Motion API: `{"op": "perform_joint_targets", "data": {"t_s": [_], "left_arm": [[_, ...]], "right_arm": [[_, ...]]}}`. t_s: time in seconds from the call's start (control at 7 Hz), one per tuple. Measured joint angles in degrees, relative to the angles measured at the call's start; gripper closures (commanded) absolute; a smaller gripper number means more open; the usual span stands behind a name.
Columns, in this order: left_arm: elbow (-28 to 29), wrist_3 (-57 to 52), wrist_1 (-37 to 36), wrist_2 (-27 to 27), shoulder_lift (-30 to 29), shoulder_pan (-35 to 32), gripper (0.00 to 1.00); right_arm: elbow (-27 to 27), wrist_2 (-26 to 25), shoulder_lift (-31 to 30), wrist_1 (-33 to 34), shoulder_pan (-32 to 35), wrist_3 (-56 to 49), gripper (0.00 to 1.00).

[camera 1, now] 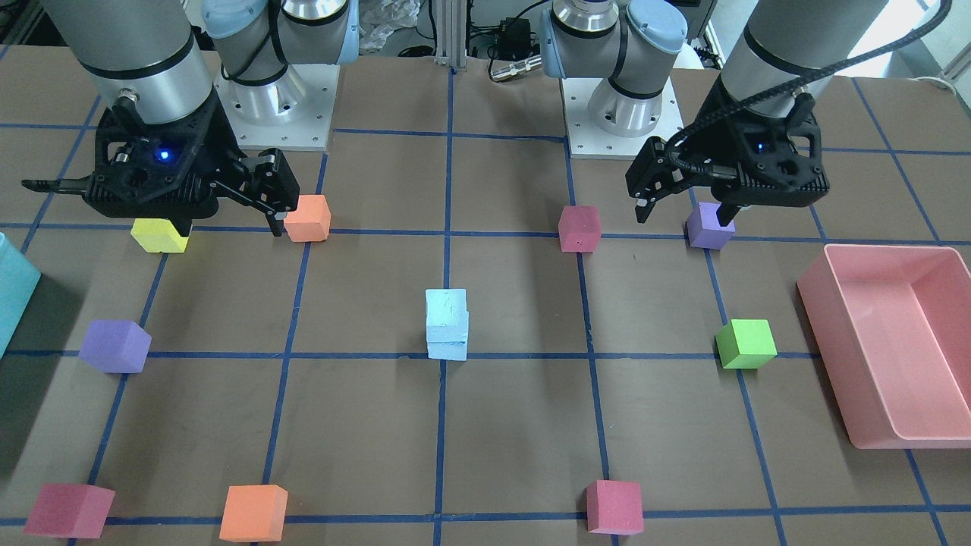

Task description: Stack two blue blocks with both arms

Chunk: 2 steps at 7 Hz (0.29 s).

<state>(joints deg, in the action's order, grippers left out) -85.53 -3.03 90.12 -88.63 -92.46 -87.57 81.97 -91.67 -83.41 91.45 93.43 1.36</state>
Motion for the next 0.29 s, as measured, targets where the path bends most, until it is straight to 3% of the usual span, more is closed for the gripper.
{"op": "perform_joint_targets", "data": {"t_s": [0.29], "left_arm": [[-0.43,-0.11,-0.04,-0.26,1.06,-0.11,0.00]], "right_arm": [[0.01,-0.02,0.00,0.02,0.00,0.02,0.00]]}}
